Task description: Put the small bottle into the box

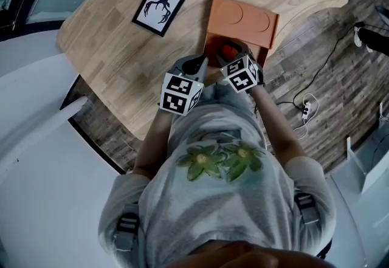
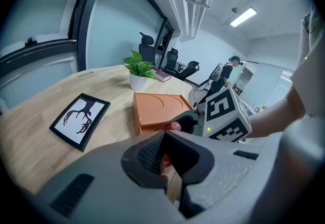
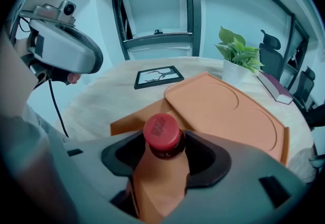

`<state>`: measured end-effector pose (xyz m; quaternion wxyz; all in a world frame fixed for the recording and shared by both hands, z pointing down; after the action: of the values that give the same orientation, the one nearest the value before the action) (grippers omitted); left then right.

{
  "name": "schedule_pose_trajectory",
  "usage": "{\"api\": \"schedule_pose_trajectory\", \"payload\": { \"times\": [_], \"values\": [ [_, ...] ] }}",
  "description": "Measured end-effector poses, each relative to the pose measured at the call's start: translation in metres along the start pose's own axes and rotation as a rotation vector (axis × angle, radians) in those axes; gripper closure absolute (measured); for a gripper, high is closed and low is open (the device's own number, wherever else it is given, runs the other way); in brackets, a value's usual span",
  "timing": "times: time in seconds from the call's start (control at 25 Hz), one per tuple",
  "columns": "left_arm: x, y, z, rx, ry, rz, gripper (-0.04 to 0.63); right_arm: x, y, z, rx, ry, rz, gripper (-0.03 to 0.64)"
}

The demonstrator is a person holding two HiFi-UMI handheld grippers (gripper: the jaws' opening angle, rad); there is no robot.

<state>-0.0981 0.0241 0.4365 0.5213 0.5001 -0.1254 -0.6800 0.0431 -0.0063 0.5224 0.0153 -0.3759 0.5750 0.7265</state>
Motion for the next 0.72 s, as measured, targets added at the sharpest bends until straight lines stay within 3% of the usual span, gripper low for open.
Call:
{"api": "schedule_pose_trajectory", "payload": {
  "times": [0.72],
  "values": [
    [0.003,-0.020,-0.023,0.015,0.059,-0.069,0.588,0.017,-0.072,0.010,-0.068,0.020,-0.130,0.394]
  ]
}}
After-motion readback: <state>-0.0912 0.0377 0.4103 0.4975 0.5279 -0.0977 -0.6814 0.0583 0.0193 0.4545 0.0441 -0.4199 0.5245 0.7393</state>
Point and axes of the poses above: the fingertips, and each gripper's own axes: y forward along the fingers, z to its left, x out of its top, the point moved 9 cm from there along -y, backward along the fingers, and after that the axes turned 13 degrees about -y, right-handed, at the moved point
